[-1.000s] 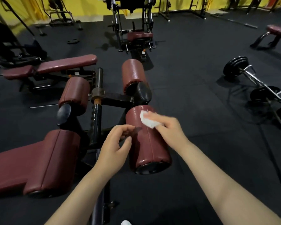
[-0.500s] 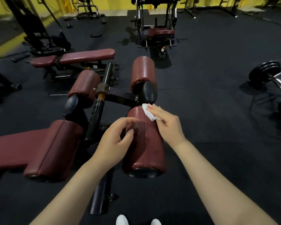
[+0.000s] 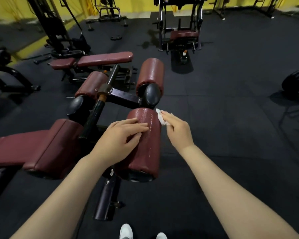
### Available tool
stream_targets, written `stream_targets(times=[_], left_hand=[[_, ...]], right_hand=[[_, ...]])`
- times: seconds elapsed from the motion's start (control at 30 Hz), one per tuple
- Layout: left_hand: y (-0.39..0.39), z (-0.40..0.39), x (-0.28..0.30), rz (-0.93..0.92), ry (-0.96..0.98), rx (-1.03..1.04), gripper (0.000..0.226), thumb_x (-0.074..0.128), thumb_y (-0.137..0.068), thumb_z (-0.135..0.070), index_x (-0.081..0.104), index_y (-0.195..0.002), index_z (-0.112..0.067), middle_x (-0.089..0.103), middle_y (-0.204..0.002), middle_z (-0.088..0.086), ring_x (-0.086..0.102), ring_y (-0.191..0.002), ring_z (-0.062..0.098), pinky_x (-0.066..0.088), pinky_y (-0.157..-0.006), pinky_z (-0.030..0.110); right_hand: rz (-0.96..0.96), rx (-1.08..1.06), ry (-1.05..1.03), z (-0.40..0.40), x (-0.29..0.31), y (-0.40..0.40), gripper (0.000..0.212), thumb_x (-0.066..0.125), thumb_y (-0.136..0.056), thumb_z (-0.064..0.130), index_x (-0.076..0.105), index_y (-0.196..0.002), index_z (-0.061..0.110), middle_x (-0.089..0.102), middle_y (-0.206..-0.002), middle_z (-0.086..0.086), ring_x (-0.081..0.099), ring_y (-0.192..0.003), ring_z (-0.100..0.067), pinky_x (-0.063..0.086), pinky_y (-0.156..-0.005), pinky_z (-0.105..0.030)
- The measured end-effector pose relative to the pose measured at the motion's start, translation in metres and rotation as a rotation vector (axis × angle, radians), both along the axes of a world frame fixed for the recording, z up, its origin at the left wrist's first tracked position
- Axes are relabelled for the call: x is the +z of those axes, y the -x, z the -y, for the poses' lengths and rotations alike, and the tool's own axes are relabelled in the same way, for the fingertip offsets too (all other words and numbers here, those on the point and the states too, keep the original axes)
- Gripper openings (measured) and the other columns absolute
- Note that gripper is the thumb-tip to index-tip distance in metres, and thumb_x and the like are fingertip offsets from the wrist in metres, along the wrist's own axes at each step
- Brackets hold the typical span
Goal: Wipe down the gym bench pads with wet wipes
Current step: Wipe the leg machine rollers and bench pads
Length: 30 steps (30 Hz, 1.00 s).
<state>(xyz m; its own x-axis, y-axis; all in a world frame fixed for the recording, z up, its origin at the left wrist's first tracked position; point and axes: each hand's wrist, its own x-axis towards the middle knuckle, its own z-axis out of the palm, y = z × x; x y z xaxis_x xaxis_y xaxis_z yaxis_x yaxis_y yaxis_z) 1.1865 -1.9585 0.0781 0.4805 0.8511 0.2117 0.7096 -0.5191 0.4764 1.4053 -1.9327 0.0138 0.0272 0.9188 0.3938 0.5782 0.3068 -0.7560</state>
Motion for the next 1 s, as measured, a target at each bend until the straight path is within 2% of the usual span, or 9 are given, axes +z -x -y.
stream_targets(times=[0.07,0.13,0.27,0.37,0.5,0.63,0.73,0.9,1.0], left_hand=[[0.007,0.004,-0.001,-0.026,-0.038,0.051,0.032,0.056,-0.098,-0.024,0.065,-0.125,-0.038,0.057,-0.13,-0.031,0.039,-0.138,-0.002,0.03,-0.117,0.039],[0.018,0.008,-0.006,0.032,-0.018,0.124,0.032,0.056,-0.097,-0.025,0.066,-0.125,-0.036,0.058,-0.13,-0.03,0.04,-0.137,-0.002,0.032,-0.116,0.035],[0.033,0.016,-0.019,0.161,0.134,0.224,0.037,0.055,-0.099,-0.016,0.062,-0.13,-0.035,0.055,-0.132,-0.031,0.039,-0.132,-0.013,0.028,-0.111,0.011],[0.033,0.019,-0.024,0.27,0.228,0.267,0.037,0.053,-0.1,-0.016,0.063,-0.128,-0.039,0.053,-0.128,-0.038,0.041,-0.128,-0.017,0.026,-0.102,-0.001],[0.035,0.018,-0.031,0.372,0.311,0.292,0.033,0.05,-0.103,-0.025,0.064,-0.125,-0.044,0.056,-0.13,-0.036,0.044,-0.127,-0.016,0.031,-0.104,0.01],[0.043,0.015,-0.044,0.474,0.409,0.287,0.039,0.037,-0.097,-0.053,0.065,-0.122,-0.047,0.059,-0.13,-0.031,0.047,-0.128,-0.01,0.032,-0.109,0.021],[0.048,0.007,-0.048,0.542,0.494,0.278,0.044,0.03,-0.096,-0.057,0.067,-0.119,-0.05,0.061,-0.131,-0.026,0.047,-0.131,-0.006,0.027,-0.112,0.026],[0.053,0.011,-0.054,0.44,0.605,0.326,0.048,0.024,-0.089,-0.073,0.065,-0.111,-0.062,0.058,-0.124,-0.038,0.043,-0.126,-0.017,0.029,-0.101,0.017],[0.052,0.021,-0.054,0.465,0.553,0.332,0.057,0.023,-0.087,-0.079,0.06,-0.123,-0.055,0.048,-0.137,-0.039,0.035,-0.134,-0.015,0.027,-0.108,0.019]], right_hand=[[-0.013,0.082,-0.045,0.017,0.002,0.003,0.045,0.048,-0.09,-0.013,0.061,-0.128,0.006,0.057,-0.134,0.002,0.052,-0.126,-0.009,0.037,-0.113,-0.037],[0.027,0.268,-0.169,0.056,-0.005,0.01,0.047,0.046,-0.088,-0.011,0.062,-0.128,0.008,0.058,-0.136,-0.002,0.055,-0.126,-0.014,0.039,-0.111,-0.04],[0.173,0.615,-0.34,0.088,-0.001,0.019,0.054,0.039,-0.081,-0.015,0.066,-0.123,0.005,0.062,-0.131,-0.006,0.055,-0.126,-0.022,0.041,-0.109,-0.043],[0.283,0.488,-0.261,0.025,0.026,0.014,0.046,0.041,-0.083,-0.015,0.067,-0.118,0.0,0.064,-0.126,-0.013,0.058,-0.122,-0.027,0.04,-0.11,-0.044],[0.176,0.285,0.011,-0.023,0.049,0.012,0.048,0.045,-0.088,-0.015,0.066,-0.124,0.009,0.06,-0.134,-0.004,0.049,-0.132,-0.016,0.032,-0.115,-0.034],[0.215,0.656,-0.165,0.05,0.03,0.021,0.051,0.045,-0.079,-0.01,0.068,-0.12,0.01,0.063,-0.13,-0.001,0.054,-0.127,-0.011,0.038,-0.112,-0.035],[0.314,0.85,-0.243,0.056,0.032,0.014,0.055,0.044,-0.072,-0.013,0.07,-0.116,0.007,0.065,-0.127,-0.003,0.056,-0.125,-0.017,0.04,-0.11,-0.038],[0.267,0.382,-0.017,-0.02,0.061,0.013,0.049,0.047,-0.083,-0.02,0.064,-0.123,0.004,0.06,-0.131,-0.007,0.051,-0.13,-0.018,0.032,-0.115,-0.039],[0.309,0.58,-0.129,0.026,0.048,0.025,0.046,0.051,-0.081,-0.014,0.068,-0.119,0.005,0.063,-0.128,-0.005,0.054,-0.126,-0.014,0.038,-0.112,-0.039]])
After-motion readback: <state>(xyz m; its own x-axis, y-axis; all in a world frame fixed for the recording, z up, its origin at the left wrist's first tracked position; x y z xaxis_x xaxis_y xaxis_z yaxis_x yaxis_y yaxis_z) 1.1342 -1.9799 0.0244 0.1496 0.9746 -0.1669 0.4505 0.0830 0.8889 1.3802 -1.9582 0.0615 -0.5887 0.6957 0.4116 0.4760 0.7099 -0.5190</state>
